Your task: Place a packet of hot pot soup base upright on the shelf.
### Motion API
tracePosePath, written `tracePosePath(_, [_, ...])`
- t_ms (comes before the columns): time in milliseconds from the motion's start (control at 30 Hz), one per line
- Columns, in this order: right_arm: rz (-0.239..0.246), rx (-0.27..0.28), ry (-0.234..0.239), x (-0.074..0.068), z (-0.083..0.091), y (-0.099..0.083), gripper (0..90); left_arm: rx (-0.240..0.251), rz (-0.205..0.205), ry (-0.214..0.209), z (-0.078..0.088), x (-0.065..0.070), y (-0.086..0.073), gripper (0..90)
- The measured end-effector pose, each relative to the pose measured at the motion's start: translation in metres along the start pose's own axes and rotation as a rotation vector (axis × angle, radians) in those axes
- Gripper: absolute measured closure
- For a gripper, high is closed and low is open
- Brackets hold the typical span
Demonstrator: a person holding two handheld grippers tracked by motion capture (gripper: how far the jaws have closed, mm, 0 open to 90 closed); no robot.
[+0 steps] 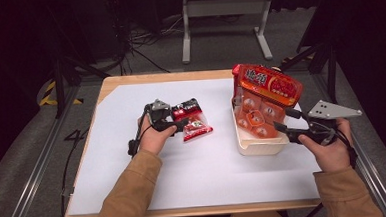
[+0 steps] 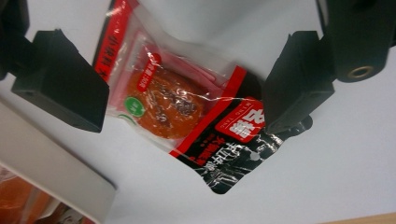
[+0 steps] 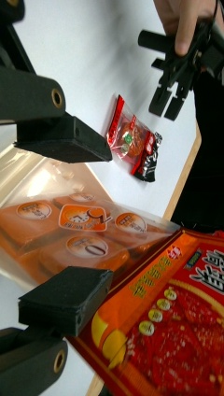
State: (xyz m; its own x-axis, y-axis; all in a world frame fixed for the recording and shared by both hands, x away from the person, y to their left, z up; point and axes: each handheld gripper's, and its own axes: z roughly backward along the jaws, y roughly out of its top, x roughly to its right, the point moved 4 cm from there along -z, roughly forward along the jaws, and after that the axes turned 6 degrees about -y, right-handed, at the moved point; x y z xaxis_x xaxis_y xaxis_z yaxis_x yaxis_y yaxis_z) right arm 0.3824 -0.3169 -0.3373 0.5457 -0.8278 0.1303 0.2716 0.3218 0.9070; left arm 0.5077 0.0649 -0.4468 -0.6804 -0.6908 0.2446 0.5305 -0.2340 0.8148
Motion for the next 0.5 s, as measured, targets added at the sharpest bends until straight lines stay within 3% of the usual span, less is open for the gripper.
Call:
tracePosePath(100, [0.010,-0.004,0.015,-0.004,-0.004,0.001,36.7,-0.011,0.010,0.012,-0.006,-0.005,-0.001,12.6])
tracePosePath(200, [0.014,-0.007,0.021,-0.006,-0.006,0.001,36.5,-0.005,0.026,-0.015,-0.011,-0.007,-0.003,12.0])
tracePosePath(400, [0.011,-0.004,0.038,-0.010,-0.007,0.001,35.7,-0.017,-0.003,-0.033,-0.022,-0.005,-0.006,10.7])
tracePosePath(500, [0.007,-0.007,0.042,-0.011,-0.007,0.000,35.4,-0.032,0.007,-0.052,-0.027,-0.005,-0.009,12.1])
